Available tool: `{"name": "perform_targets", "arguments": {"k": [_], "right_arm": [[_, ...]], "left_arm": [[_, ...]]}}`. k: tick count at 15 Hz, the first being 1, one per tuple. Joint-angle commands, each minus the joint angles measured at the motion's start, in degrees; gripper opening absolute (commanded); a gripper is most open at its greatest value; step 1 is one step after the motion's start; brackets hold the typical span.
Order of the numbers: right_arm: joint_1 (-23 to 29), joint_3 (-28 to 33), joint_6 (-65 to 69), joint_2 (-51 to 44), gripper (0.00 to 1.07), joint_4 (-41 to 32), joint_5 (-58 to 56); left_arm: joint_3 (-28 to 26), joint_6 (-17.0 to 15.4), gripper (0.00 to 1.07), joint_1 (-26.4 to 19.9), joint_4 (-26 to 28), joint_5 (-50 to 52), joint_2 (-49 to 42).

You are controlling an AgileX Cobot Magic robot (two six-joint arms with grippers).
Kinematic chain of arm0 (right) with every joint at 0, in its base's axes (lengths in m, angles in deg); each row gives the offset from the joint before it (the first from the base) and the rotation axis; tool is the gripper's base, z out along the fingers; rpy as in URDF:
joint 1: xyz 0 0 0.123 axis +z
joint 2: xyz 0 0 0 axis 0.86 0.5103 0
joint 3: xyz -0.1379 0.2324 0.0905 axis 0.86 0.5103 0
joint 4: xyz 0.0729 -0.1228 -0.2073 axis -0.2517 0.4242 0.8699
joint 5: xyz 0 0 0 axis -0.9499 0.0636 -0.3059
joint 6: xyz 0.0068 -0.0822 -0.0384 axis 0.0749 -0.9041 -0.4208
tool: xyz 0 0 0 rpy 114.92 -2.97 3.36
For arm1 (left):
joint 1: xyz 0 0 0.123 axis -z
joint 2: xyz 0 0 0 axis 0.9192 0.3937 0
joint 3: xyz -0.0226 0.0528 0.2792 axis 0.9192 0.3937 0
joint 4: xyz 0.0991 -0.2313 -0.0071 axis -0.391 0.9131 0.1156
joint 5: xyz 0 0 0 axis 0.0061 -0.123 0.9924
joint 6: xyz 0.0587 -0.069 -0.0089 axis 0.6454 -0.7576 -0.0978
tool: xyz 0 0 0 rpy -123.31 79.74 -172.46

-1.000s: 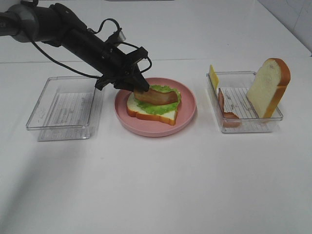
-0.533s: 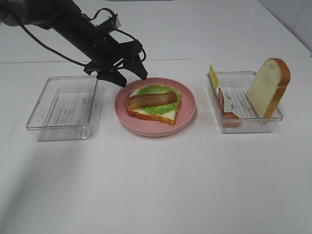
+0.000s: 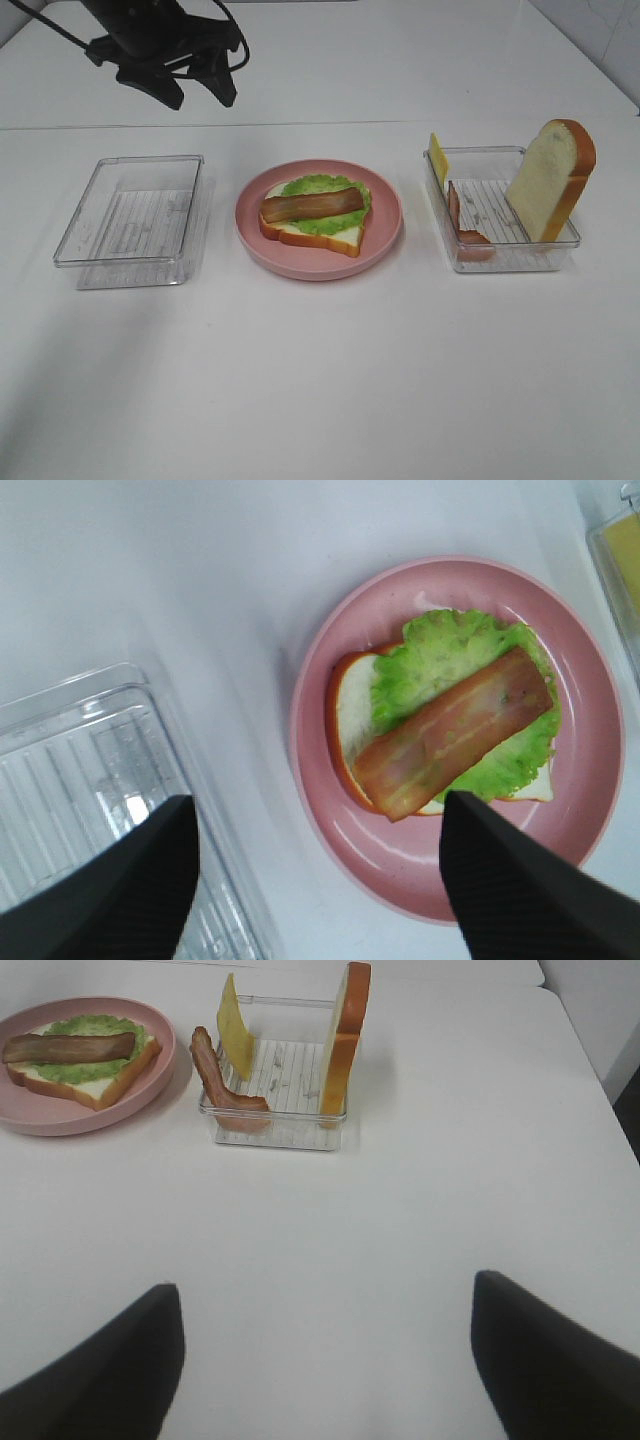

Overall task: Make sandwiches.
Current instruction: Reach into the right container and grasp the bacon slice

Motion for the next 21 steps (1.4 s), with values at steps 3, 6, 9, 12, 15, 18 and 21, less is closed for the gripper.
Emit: {"name": "perform_targets", "arguments": {"k": [3, 6, 9, 12, 15, 18, 21], "right_arm": [[-0.5, -0.1, -0.7, -0.9, 0.76, 0.2, 0.6], [-0.5, -0.1, -0.7, -0.9, 0.76, 0.2, 0.6], [-0.5, -0.1, -0.7, -0.9, 0.76, 0.2, 0.6], [-0.5, -0.1, -0.7, -0.9, 0.76, 0.2, 0.6], [-0.5, -0.1, -0.7, -0.9, 0.76, 0.2, 0.6], [-0.5, -0.1, -0.7, -0.9, 0.76, 0.2, 0.6], [-0.5, -0.1, -0.7, -0.9, 0.76, 0.2, 0.6]], "left_arm": [[-0.1, -7.2, 0.66, 0.0, -5.8, -10.3, -7.2], [0.4, -9.5, 0.66, 0.0, -10.4, -15.5, -9.9], [8.4, -10.0, 0.66, 0.0, -13.5, -15.5, -20.2], [19.4, -10.0, 0.66, 0.0, -14.3, -15.4, -30.5], [31.2, -10.0, 0.66, 0.0, -14.4, -15.4, -41.5], [42.2, -10.0, 0.66, 0.0, -14.7, -14.7, -53.7], [47.6, -10.0, 0.66, 0.0, -14.8, -13.0, -60.8]]}}
